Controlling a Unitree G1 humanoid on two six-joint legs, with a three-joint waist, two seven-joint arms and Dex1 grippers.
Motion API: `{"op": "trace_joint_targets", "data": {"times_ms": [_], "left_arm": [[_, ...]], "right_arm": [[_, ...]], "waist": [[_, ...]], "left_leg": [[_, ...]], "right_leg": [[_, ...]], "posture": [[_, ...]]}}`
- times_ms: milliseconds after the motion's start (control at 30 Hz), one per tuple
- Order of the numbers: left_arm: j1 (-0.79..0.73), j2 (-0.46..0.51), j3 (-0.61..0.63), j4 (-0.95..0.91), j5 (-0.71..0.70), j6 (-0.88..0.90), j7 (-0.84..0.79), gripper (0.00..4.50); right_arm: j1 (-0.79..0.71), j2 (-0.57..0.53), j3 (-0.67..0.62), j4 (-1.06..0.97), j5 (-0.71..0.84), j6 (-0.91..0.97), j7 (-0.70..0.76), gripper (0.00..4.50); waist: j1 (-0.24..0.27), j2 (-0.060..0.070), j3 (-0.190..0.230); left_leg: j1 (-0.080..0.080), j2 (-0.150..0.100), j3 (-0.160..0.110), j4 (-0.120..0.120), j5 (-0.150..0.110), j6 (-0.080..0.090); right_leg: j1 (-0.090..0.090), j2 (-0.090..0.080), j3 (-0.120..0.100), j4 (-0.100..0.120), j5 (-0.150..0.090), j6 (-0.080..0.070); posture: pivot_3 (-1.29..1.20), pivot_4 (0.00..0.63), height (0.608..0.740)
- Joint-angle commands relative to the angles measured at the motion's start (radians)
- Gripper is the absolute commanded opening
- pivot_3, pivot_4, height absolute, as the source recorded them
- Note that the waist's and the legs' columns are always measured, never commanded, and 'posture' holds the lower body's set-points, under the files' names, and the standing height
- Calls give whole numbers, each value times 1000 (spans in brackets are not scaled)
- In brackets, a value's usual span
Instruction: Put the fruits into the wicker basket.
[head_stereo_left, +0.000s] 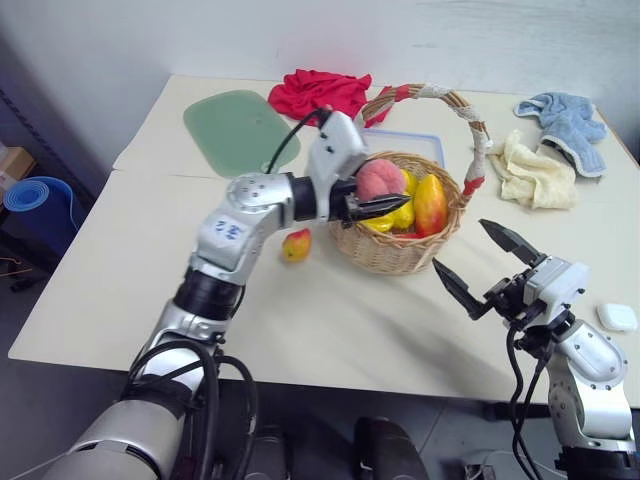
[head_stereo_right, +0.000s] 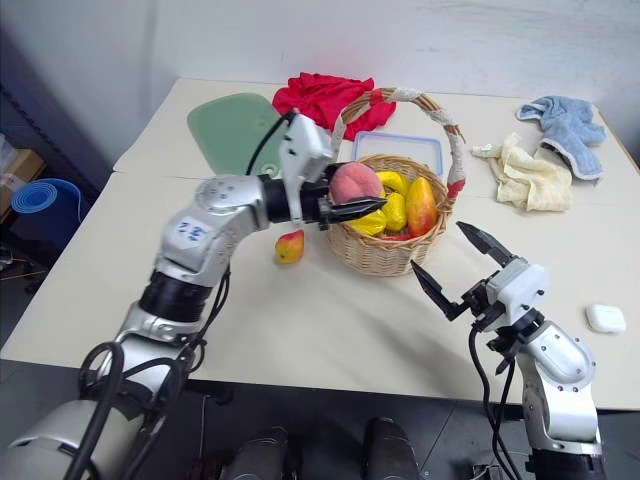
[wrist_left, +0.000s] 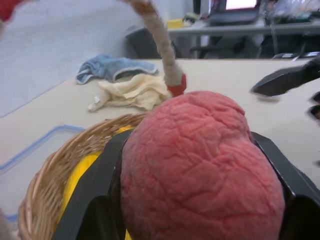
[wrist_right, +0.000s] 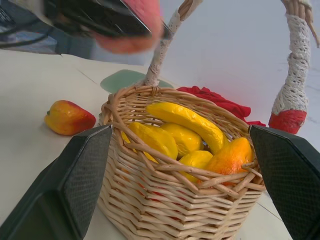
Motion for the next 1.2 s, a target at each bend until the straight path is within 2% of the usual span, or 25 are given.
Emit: {"op": "trace_joint_targets", "data": {"times_ms": [33,200,300,400,500,600,667,800,867,967,1033,1133,1200], "left_arm": [[-37,-56,10,119,56,-96,51,2903],[-40,-81,39,151,66,-186,30,4459],[-2,-62,98,74,-29,-237,-93,4459],[79,15,146,-10,-76,-269,-189,4459],[169,122,186,-72,-88,-309,-265,4459],[333,295,297,-62,-82,-381,-314,4459],[393,341,358,-61,-122,-361,-305,4459],[622,508,571,-1,-164,-299,-295,4459],[713,590,612,75,-141,-281,-315,4459],[766,674,633,195,-95,-322,-315,4459],[762,697,635,194,-117,-287,-333,4459],[753,693,561,-17,-254,-61,-449,4459],[698,652,477,-109,-261,-16,-464,4459]], "right_arm": [[22,15,-12,-76,5,1,-44,4500],[46,23,1,-114,-4,7,-71,4500],[41,21,6,-118,0,15,-75,4500],[24,17,13,-117,5,27,-74,4500],[-3,17,19,-114,20,39,-74,4500],[-33,6,42,-132,62,87,-55,4500],[-38,-5,57,-151,75,103,-35,4500],[-36,-42,87,-203,106,140,22,4500],[-39,-57,97,-198,109,140,52,4500],[-38,-74,114,-206,116,144,92,4500],[-28,-91,115,-233,142,165,114,4500],[-11,-113,103,-260,183,202,133,4500],[-5,-117,88,-262,191,213,125,4500]], "waist": [[2,0,0],[4,0,0],[2,0,0],[-6,1,0],[-19,1,0],[-28,1,0],[-29,1,1],[-24,1,1],[-25,1,1],[-17,1,1],[-3,1,1],[7,0,1],[8,0,1]], "left_leg": [[0,0,0,0,0,0],[-3,0,0,0,0,1],[-3,0,0,1,0,1],[-2,0,0,0,0,1],[-1,1,0,0,1,1],[0,1,0,0,1,0],[1,2,-1,-1,0,0],[0,2,-5,-1,0,1],[0,2,-10,-1,-1,1],[0,1,-10,-1,-2,2],[0,1,-11,0,-2,2],[-1,1,-11,1,-3,3],[-2,1,-11,2,-3,3]], "right_leg": [[0,0,0,-1,0,0],[0,0,0,-4,0,0],[0,0,0,-4,0,0],[0,0,0,-3,0,0],[0,0,0,-1,0,0],[0,0,0,1,0,0],[-1,-1,-1,2,0,0],[-1,-2,-2,2,0,0],[-1,-2,-2,2,0,0],[-1,-3,-3,2,0,0],[0,-3,-4,2,0,0],[0,-4,-4,2,0,0],[1,-4,-4,2,0,0]], "posture": [[0,150,740],[0,150,740],[0,150,740],[0,150,740],[0,150,740],[0,150,740],[0,150,740],[0,150,740],[0,150,740],[0,150,740],[0,150,740],[0,150,740],[0,150,740]]}}
